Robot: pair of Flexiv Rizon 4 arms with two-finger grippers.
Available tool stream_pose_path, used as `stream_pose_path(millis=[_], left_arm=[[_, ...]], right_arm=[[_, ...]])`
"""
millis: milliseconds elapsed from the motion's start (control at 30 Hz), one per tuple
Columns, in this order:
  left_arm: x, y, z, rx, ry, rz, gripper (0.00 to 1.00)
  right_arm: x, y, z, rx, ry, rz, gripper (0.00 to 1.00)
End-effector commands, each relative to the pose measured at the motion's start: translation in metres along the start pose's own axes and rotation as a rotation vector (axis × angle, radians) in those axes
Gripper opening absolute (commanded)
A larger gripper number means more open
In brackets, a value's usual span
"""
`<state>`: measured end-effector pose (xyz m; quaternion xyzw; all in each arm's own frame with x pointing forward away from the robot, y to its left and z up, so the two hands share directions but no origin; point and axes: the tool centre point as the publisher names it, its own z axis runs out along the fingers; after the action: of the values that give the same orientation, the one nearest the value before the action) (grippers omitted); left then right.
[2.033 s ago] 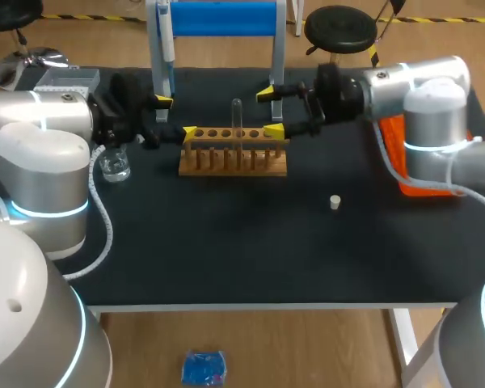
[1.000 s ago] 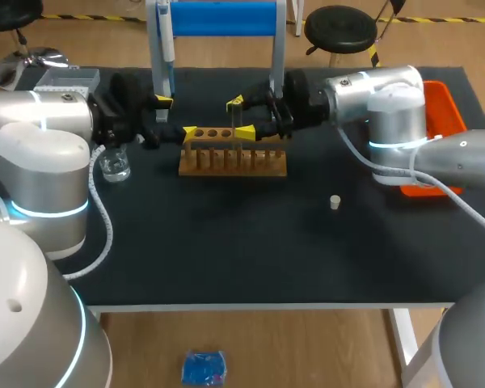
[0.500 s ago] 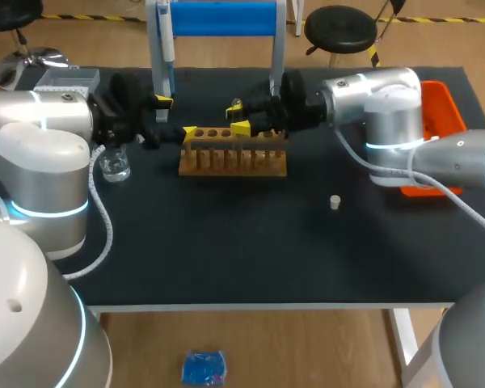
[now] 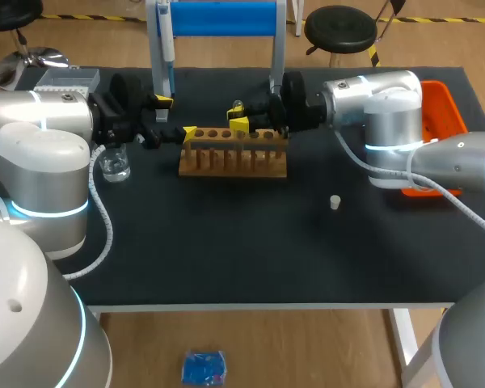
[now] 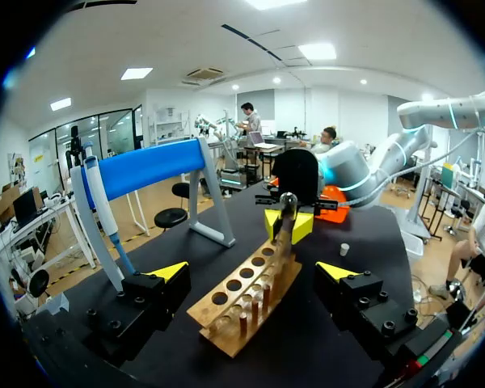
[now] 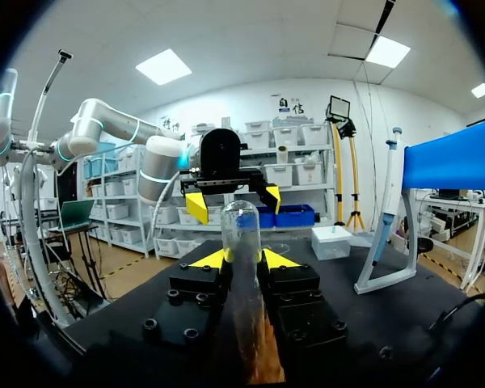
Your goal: Invert the test tube, pick up the pipette, mount the tip to pipette, aspirate from beaker and dispense into the tube, eject the tip, return the pipette, and cap with the stopper.
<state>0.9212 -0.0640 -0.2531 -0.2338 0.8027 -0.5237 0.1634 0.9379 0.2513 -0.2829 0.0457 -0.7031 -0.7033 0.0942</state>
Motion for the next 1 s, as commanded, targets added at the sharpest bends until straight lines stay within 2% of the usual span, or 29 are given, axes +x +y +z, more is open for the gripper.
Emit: stream_pose_path(millis=[33,1000], left_arm=[[0.0,0.001,0.0,0.002,-0.002,0.0,1.0],[0.0,0.001,0.0,0.002,-0.002,0.0,1.0]], right_arm=[[0.002,0.001,-0.003,0.004,-0.007,0.0,0.0],[0.008,0.029,-0.007,-0.019,-0.012,-0.014,0.0]])
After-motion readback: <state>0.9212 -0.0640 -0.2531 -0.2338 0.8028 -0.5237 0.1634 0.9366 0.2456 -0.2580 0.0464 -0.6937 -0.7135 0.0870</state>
